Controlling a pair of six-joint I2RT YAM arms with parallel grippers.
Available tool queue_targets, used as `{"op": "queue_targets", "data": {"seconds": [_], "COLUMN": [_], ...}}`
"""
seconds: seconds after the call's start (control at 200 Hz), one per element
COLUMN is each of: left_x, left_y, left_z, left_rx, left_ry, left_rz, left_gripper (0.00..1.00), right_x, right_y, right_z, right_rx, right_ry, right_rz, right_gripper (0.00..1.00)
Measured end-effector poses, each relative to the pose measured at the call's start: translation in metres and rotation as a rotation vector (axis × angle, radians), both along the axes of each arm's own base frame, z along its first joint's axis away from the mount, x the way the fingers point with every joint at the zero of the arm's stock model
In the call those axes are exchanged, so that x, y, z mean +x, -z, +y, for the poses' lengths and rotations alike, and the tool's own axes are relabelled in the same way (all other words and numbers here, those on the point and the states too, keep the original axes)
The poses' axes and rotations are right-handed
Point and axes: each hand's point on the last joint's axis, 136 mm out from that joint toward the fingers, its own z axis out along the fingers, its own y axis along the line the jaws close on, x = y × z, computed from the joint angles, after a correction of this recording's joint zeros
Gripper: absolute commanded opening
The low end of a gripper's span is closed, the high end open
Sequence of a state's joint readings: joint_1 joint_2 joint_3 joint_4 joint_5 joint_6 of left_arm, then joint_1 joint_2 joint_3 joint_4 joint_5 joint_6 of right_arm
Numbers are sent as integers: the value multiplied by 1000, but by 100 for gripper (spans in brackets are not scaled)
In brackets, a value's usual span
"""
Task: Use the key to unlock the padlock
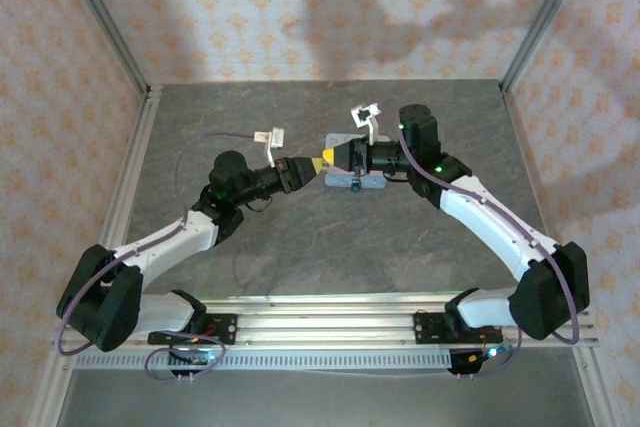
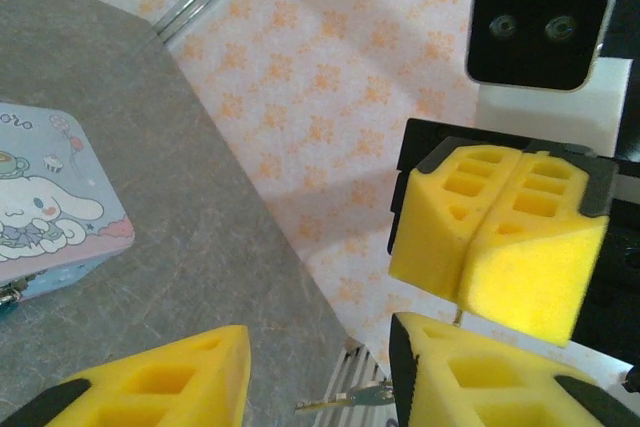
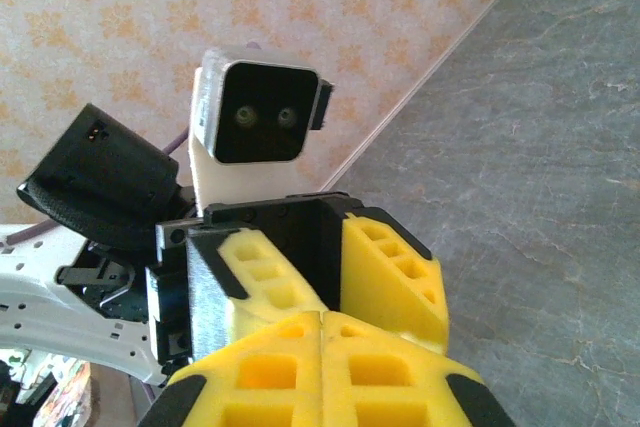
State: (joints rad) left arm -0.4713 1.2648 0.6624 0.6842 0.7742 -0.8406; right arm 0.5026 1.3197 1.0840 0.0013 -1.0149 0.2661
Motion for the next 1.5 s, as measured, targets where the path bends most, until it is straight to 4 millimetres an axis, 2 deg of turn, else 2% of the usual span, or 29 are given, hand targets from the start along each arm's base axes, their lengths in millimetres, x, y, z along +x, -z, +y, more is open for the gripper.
{"op": "queue_targets", "data": {"seconds": [0.205, 0.525, 0.671, 0.781, 0.986, 1.226, 1.496], "left_x": [-2, -1, -6, -8, -7, 3, 4], "left_y": [-1, -3, -19, -24, -20, -2, -2], "left_z": [4, 6, 9, 8, -1, -7, -8], "left_rx": [8, 7, -16, -26, -25, -12, -14], "left_ry": [-23, -36, -35, -32, -10, -7, -7], "left_rz": [9, 7, -35, -53, -46, -9, -12], "left_gripper": [49, 48, 45, 44, 39, 38, 39], "right_x": [1, 6, 13, 17, 23, 27, 29], "right_y": [2, 6, 22, 26, 29, 23, 22], "right_z": [1, -1, -6, -8, -10, -10, -10], "right_rx": [24, 39, 9, 5, 38, 85, 121], "right_ry": [9, 50, 106, 137, 184, 208, 221], "right_rz": [12, 26, 48, 58, 82, 93, 112], "right_gripper": [0, 0, 0, 0, 0, 0, 0]}}
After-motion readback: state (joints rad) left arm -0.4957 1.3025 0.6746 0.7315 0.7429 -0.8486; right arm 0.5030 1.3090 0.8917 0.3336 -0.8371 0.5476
